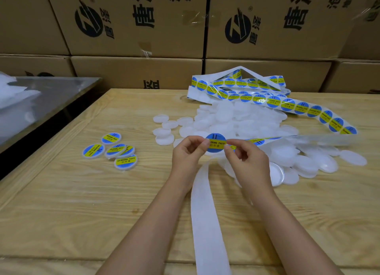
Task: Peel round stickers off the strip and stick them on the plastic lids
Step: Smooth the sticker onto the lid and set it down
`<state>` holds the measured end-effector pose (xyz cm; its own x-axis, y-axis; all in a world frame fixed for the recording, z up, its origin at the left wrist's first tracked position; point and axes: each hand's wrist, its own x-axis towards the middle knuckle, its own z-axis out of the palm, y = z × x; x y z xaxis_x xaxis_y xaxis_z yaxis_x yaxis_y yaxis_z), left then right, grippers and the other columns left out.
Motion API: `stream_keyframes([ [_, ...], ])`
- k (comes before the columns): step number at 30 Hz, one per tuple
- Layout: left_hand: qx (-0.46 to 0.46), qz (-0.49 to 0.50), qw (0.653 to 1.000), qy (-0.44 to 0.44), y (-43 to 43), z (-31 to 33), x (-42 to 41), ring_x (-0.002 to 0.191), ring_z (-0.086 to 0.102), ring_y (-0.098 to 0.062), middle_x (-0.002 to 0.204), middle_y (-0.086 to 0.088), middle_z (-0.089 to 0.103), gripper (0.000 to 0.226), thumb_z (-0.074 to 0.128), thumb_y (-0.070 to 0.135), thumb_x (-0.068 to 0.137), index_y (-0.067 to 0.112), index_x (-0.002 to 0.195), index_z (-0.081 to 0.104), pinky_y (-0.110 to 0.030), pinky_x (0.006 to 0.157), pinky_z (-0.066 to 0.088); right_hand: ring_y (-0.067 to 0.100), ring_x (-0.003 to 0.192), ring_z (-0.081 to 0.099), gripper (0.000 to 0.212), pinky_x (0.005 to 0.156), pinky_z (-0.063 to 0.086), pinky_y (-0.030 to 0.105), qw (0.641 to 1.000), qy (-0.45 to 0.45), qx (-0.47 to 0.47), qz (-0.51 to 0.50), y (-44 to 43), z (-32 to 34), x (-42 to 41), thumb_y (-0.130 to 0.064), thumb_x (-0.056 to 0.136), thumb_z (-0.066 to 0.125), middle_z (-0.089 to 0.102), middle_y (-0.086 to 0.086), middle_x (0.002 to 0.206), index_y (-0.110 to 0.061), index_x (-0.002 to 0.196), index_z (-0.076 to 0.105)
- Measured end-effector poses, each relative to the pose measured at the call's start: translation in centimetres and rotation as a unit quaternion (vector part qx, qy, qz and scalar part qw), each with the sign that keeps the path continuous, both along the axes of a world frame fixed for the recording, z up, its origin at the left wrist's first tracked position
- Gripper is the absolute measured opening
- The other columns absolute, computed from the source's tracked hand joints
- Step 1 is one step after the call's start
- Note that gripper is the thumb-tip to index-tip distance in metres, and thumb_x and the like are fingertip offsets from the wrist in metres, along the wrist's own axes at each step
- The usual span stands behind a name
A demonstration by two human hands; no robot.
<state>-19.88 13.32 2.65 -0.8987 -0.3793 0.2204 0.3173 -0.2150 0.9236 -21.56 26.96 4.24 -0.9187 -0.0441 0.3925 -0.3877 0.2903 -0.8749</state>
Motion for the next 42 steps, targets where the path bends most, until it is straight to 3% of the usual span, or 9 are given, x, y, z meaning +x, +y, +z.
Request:
stream_keyframes([
  [4, -0.016, -0.009, 1.0, -0.005, 0.0, -0.1, -0.2, 0.071, 0.06, 0.0, 0.073, 0.012, 0.067, 0.007, 0.064, 0.011, 0.086, 0.017, 0.084, 0.066, -0.012, 0.066, 0.046, 0.003, 0.053, 0.039, 0.015, 0.056, 0.036, 0.018, 0.997, -0.056, -0.051, 0.014, 0.1, 0.0, -0.3, -0.017, 0.085, 0.066, 0.043, -0.005, 0.058, -0.025, 0.073, 0.064],
  [8, -0.153, 0.041, 0.986, -0.059, 0.1, -0.8, -0.6, 0.088, 0.06, -0.003, 0.109, 0.01, 0.064, 0.029, 0.045, 0.018, 0.098, 0.021, 0.126, 0.053, -0.016, 0.083, 0.045, 0.002, 0.051, 0.038, 0.019, 0.053, 0.034, 0.014, 0.997, -0.029, -0.076, -0.018, 0.3, 0.1, -0.5, -0.016, 0.087, 0.064, 0.04, -0.006, 0.056, -0.025, 0.071, 0.06],
  [13, -0.57, 0.084, 0.808, -0.125, -0.8, -2.1, -1.0, 0.109, 0.055, -0.026, 0.113, -0.002, 0.064, 0.033, 0.044, 0.008, 0.091, 0.015, 0.119, 0.059, -0.035, 0.087, 0.041, -0.001, 0.053, 0.043, 0.016, 0.053, 0.036, 0.009, 0.99, -0.005, -0.135, -0.046, 0.4, 0.4, -0.5, -0.02, 0.089, 0.062, 0.046, -0.007, 0.06, -0.024, 0.074, 0.059],
  [18, -0.648, 0.141, 0.734, -0.148, -0.8, -2.4, -1.1, 0.112, 0.044, -0.019, 0.119, 0.003, 0.053, 0.028, 0.051, 0.034, 0.093, 0.023, 0.114, 0.064, -0.029, 0.09, 0.027, -0.005, 0.057, 0.048, 0.016, 0.055, 0.038, 0.006, 0.986, 0.007, -0.156, -0.059, 0.5, 0.5, -0.5, -0.019, 0.09, 0.062, 0.055, -0.014, 0.062, -0.025, 0.075, 0.059],
  [23, -0.546, 0.163, 0.815, -0.108, -0.7, -1.9, -1.0, 0.093, 0.053, -0.021, 0.09, -0.001, 0.064, 0.013, 0.059, 0.025, 0.089, 0.014, 0.088, 0.065, -0.031, 0.075, 0.037, -0.007, 0.059, 0.05, 0.016, 0.056, 0.038, 0.006, 0.987, 0.006, -0.158, -0.037, 0.4, 0.6, -0.4, -0.02, 0.089, 0.062, 0.06, -0.025, 0.063, -0.028, 0.076, 0.058],
  [26, -0.328, 0.167, 0.926, -0.089, -0.6, -1.1, -0.5, 0.084, 0.056, -0.014, 0.085, 0.008, 0.063, 0.01, 0.055, 0.022, 0.093, 0.022, 0.084, 0.058, -0.024, 0.07, 0.043, -0.005, 0.058, 0.05, 0.014, 0.055, 0.038, 0.007, 0.986, 0.008, -0.166, -0.025, 0.5, 0.7, -0.3, -0.018, 0.088, 0.064, 0.059, -0.021, 0.064, -0.026, 0.077, 0.06],
  [29, -0.078, 0.137, 0.984, -0.086, -0.3, 0.1, -0.5, 0.071, 0.063, -0.01, 0.082, 0.006, 0.063, 0.012, 0.05, 0.022, 0.097, 0.02, 0.086, 0.055, -0.02, 0.067, 0.049, -0.001, 0.057, 0.049, 0.012, 0.056, 0.041, 0.011, 0.981, -0.014, -0.194, -0.005, 0.5, 0.8, -0.3, -0.017, 0.088, 0.064, 0.059, -0.018, 0.063, -0.024, 0.077, 0.061],
  [34, 0.221, -0.033, 0.973, -0.06, 0.2, 1.5, -0.1, 0.072, 0.072, -0.02, 0.081, -0.009, 0.072, 0.019, 0.043, 0.017, 0.1, 0.003, 0.097, 0.055, -0.025, 0.062, 0.057, 0.011, 0.056, 0.05, 0.012, 0.061, 0.043, 0.022, 0.963, -0.082, -0.256, 0.024, 0.9, 1.0, -0.4, -0.015, 0.088, 0.063, 0.058, -0.004, 0.064, -0.018, 0.076, 0.064],
  [42, 0.219, -0.14, 0.964, -0.062, 0.3, 1.5, 0.7, 0.086, 0.071, -0.024, 0.098, -0.013, 0.071, 0.021, 0.041, 0.006, 0.099, 0.0, 0.112, 0.057, -0.03, 0.076, 0.058, 0.013, 0.069, 0.059, 0.005, 0.069, 0.048, 0.028, 0.94, -0.152, -0.295, 0.08, 0.9, 1.4, -0.4, -0.008, 0.086, 0.061, 0.063, 0.014, 0.088, -0.008, 0.083, 0.065],
])
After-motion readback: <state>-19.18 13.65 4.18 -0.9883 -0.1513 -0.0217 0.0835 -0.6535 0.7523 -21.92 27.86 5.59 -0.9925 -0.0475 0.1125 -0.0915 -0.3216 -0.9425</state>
